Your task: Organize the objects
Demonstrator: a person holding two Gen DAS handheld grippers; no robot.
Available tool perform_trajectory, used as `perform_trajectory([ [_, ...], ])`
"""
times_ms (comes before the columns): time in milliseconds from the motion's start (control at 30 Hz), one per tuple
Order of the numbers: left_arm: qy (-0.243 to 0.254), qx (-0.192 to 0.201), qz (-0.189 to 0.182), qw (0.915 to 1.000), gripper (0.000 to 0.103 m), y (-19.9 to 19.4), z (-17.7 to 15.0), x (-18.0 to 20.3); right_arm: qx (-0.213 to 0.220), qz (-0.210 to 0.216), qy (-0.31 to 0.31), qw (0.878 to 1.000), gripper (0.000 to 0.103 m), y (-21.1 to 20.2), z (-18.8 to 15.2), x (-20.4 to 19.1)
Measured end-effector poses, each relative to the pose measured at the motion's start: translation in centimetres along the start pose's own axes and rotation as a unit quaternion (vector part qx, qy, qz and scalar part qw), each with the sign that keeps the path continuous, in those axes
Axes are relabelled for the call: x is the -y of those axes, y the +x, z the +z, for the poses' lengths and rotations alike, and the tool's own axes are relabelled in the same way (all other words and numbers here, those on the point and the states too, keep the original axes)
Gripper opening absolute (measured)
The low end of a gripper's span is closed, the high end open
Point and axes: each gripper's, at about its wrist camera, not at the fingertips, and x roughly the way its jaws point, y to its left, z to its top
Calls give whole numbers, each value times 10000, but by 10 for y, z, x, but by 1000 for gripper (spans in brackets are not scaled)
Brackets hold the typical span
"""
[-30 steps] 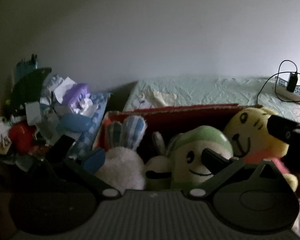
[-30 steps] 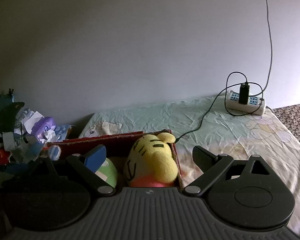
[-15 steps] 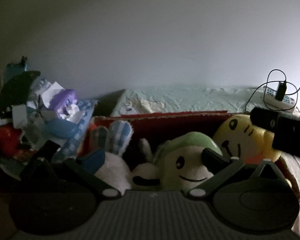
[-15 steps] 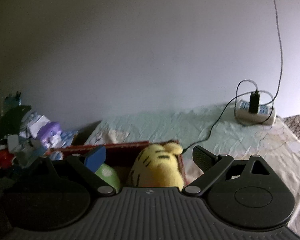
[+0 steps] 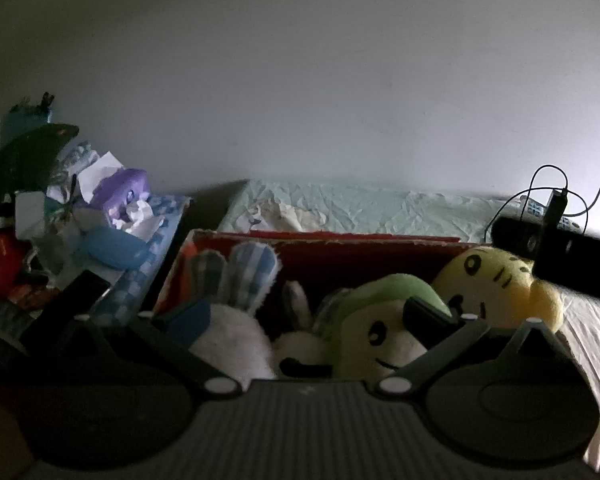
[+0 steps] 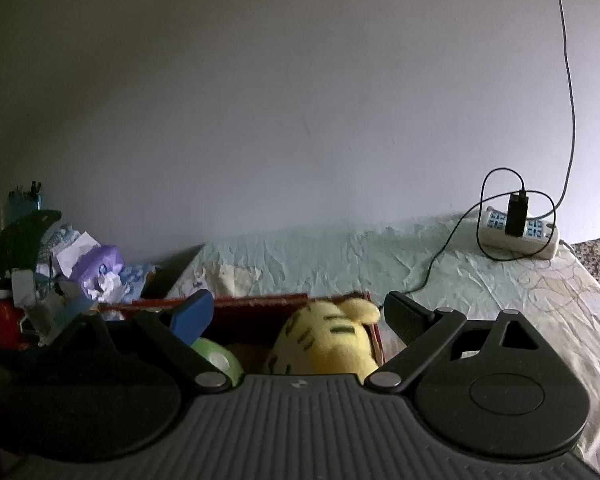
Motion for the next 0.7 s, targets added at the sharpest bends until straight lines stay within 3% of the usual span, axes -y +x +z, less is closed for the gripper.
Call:
perform_trajectory([
  [167,-10,3,-43,10000,103,3,0,-5,48,-31,-29,10000,95,4,-2,1],
  [367,-21,73,29,10000,103,2,-1,-6,-211,59,36,9998,95,16,-10,4],
  [700,41,178,82,9998,103,4,-3,0,-99,112,-186,9997,95,7,-12,-6],
])
